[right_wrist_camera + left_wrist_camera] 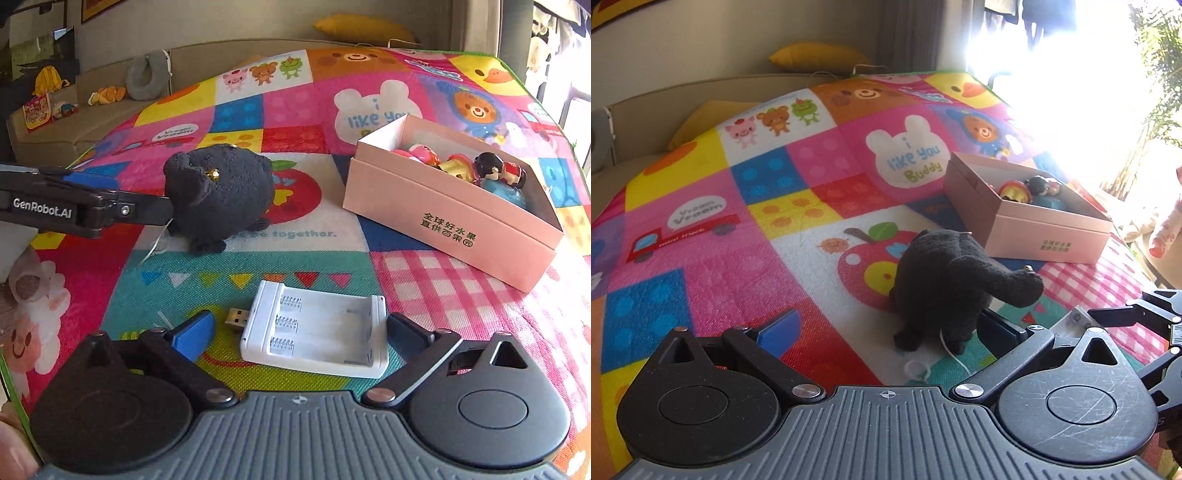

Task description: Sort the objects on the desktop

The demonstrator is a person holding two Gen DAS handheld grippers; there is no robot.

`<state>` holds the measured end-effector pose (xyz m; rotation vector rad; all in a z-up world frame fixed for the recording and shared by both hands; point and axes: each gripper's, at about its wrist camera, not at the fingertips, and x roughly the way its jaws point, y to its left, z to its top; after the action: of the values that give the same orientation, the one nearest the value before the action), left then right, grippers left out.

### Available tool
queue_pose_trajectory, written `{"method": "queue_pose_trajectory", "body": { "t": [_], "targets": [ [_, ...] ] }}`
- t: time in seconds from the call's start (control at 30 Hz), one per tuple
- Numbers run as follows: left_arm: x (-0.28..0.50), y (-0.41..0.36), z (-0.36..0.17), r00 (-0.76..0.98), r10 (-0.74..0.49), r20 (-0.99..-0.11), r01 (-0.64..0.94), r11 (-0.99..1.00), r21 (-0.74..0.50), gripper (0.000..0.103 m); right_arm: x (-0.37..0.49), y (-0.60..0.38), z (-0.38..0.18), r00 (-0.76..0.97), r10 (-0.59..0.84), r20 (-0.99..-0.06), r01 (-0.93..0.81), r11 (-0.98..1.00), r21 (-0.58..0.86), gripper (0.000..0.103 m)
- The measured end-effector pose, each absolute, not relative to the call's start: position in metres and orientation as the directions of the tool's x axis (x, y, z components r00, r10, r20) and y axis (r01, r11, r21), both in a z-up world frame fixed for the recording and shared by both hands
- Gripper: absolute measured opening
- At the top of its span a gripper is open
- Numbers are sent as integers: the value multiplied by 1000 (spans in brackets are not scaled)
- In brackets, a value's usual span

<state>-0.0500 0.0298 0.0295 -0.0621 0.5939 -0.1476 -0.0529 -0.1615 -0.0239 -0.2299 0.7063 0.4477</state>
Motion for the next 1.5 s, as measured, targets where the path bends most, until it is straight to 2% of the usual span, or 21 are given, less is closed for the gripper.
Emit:
{"method": "queue_pose_trajectory", "body": {
  "t": [0.17,0.4,0.47,0.5,0.53,0.67,0.8,0.93,1.1,1.2,1.37,1.5],
  "targets": [
    [-38,-2,32,824,-190,-533,209,978,-26,103,-61,-171,-21,702,286,-652,-448,889,-93,91],
    [-17,-35,20,828,-160,-537,240,967,83,103,-67,-202,-6,732,242,-637,-374,924,-79,91],
    [-17,-37,17,827,-138,-544,229,968,103,91,-71,-210,-1,736,235,-635,-360,930,-73,91],
    [-17,-36,17,830,-116,-546,215,969,121,75,-73,-213,0,735,233,-637,-357,931,-71,91],
    [-18,-35,17,829,-106,-549,211,969,131,72,-76,-216,1,734,231,-639,-355,932,-71,91],
    [-25,-29,27,818,-132,-560,233,966,112,71,-86,-227,7,746,205,-634,-336,937,-93,91],
    [-40,-33,51,838,-170,-518,265,958,114,70,-95,-237,25,779,198,-594,-312,945,-95,91],
    [-49,-42,97,877,-222,-427,298,947,119,71,-103,-249,62,848,187,-496,-277,954,-115,91],
    [-48,-65,161,921,-279,-273,334,925,183,71,-103,-273,127,914,186,-359,-237,966,-103,91],
    [-29,-82,185,917,-326,-229,369,912,181,71,-94,-287,157,936,173,-305,-207,975,-80,91],
    [27,-121,185,906,-363,-216,410,881,238,71,-66,-304,179,954,125,-271,-146,988,-59,91],
    [76,-147,149,914,-325,-243,389,871,301,72,-35,-309,171,948,98,-304,-125,990,-72,91]
  ]
}}
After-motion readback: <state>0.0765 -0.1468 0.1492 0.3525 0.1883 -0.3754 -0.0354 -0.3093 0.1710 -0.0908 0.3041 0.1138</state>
